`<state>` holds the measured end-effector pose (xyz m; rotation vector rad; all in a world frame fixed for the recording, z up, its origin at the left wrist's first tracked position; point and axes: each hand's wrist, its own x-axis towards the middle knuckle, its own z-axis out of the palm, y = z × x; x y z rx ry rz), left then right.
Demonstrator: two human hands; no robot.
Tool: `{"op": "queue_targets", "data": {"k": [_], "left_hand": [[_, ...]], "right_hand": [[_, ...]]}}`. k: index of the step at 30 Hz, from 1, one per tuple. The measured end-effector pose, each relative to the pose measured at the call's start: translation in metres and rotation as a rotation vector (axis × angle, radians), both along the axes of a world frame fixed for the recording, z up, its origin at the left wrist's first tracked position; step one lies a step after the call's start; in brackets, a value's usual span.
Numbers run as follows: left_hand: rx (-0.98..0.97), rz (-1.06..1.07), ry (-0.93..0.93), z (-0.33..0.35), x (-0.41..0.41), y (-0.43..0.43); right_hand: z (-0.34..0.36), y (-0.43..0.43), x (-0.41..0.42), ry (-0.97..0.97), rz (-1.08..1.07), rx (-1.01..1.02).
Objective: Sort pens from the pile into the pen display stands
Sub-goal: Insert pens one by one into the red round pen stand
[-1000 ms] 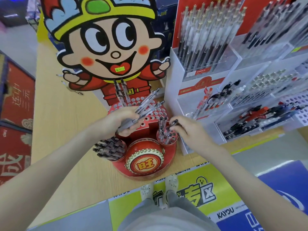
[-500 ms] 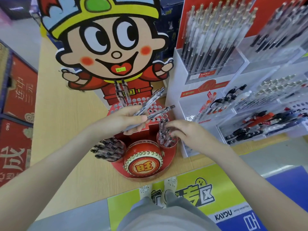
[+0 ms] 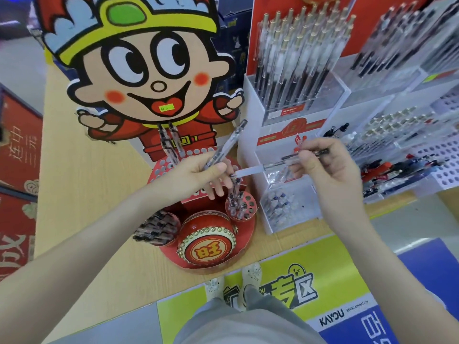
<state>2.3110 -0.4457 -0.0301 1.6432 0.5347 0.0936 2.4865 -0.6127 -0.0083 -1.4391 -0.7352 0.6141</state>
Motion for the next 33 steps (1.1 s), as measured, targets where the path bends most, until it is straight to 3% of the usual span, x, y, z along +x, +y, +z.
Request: {"op": "queue_targets", "data": {"k": [8,15,25,33], "left_hand": [[0.095,0.032,0.057,-0.001,-0.012,0.007],[0.099,0.026,0.096,0.001,-0.011,0.009],[0.066,-0.009,0.092,0.0,-0.01,0.01],[-0.007,-0.031,0.072,0.002,-0.011,0.01]], "right_hand": [[-0.014,-0.018,0.004,-0.197,0.097,-0.163],[-0.039,0.012,-0.007,-0.545,0.307,-0.377],[-0.041,0.032,-0.002,-0.627,0.388,-0.473],[-0.04,0.036,0.001,-0.648,0.308,-0.448]]}}
